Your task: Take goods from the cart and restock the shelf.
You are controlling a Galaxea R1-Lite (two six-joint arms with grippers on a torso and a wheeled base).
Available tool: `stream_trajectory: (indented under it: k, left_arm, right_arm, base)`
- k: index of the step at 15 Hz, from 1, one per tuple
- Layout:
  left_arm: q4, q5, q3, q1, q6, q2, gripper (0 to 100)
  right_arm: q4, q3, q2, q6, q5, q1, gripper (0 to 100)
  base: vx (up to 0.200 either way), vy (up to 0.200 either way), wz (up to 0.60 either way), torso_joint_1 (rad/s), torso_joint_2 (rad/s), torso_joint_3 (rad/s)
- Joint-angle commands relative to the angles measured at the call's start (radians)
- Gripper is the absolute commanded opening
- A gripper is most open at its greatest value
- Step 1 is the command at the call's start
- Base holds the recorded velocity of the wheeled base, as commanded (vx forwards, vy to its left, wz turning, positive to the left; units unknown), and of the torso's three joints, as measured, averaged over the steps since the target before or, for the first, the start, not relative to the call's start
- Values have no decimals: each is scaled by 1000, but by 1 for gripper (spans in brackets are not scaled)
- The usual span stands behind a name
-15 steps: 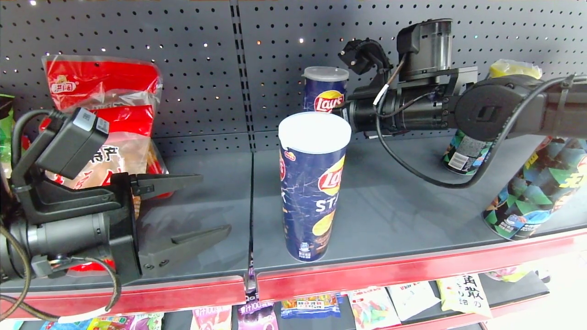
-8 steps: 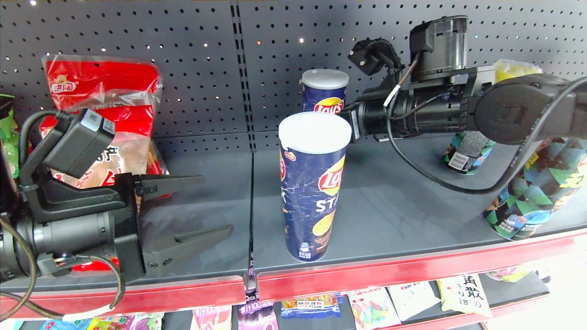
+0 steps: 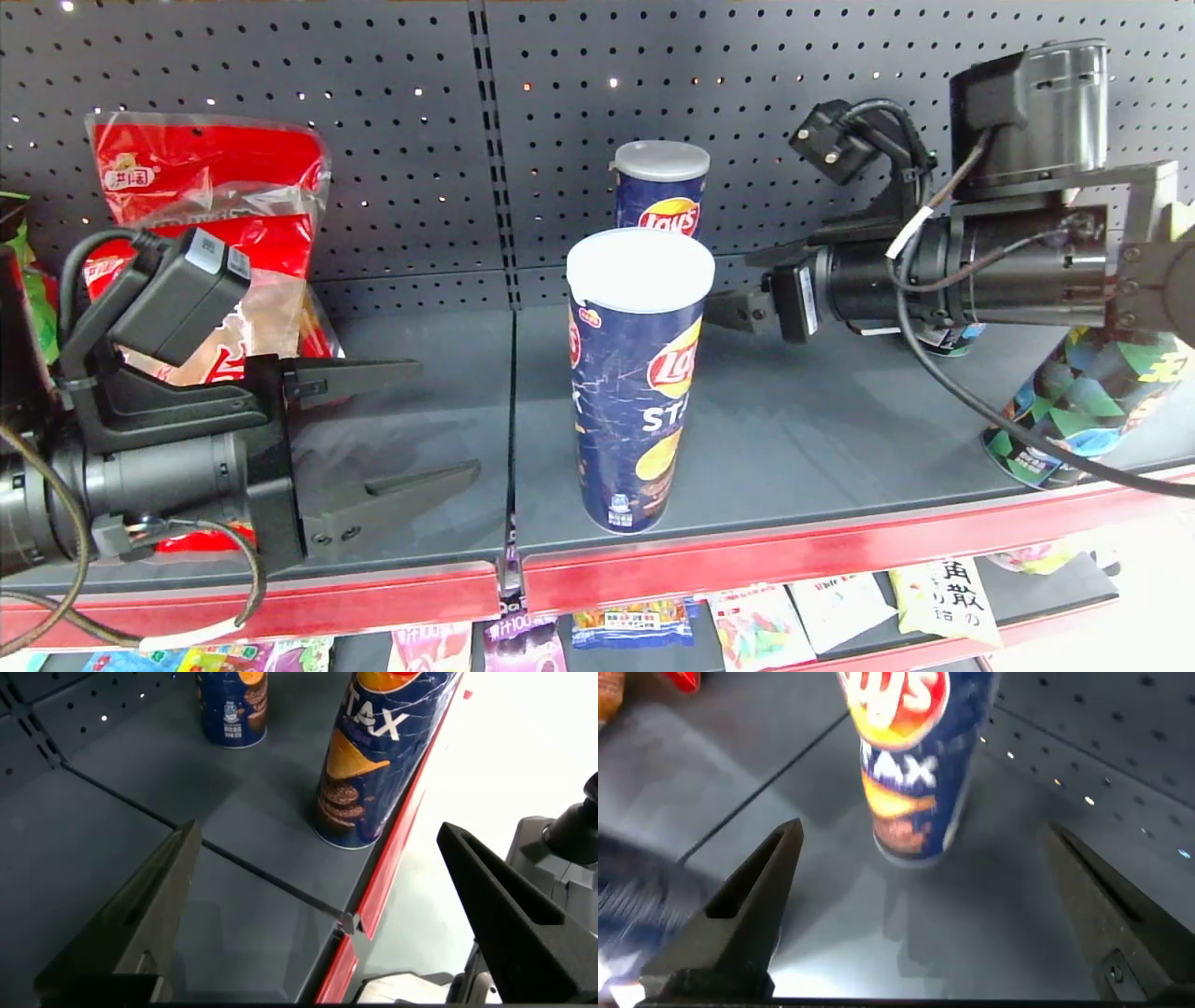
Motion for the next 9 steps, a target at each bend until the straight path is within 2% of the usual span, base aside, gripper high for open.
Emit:
stream_trajectory:
  k: [1, 2, 4, 7, 8, 9]
  left_arm:
    - [2, 5, 0, -24, 31, 10, 100]
    - [2, 22, 0, -39, 42, 19, 100]
    - [-1, 42, -6, -61, 42, 36, 100]
    - [-1, 114, -35, -110, 42, 63, 100]
    - [-1, 122, -45, -124, 42, 70, 100]
    - [-1, 122, -46, -128, 42, 70, 100]
  right_arm:
    - [-1, 86, -106, -1, -4, 2, 100]
    - [-7, 139, -149, -2, -4, 4, 100]
    - [-46, 248, -224, -4, -4, 2, 100]
    - [-125, 500, -416, -21, -4, 12, 100]
    - [-125, 586, -502, -32, -4, 28, 100]
    - [-125, 609, -526, -33, -4, 33, 100]
  base:
    - [0, 0, 0, 0, 0, 0]
    - [0, 0, 0, 0, 0, 0]
    - [0, 0, 0, 0, 0, 0]
    - [0, 0, 0, 0, 0, 0]
    - [0, 0, 0, 0, 0, 0]
    - [0, 0, 0, 0, 0, 0]
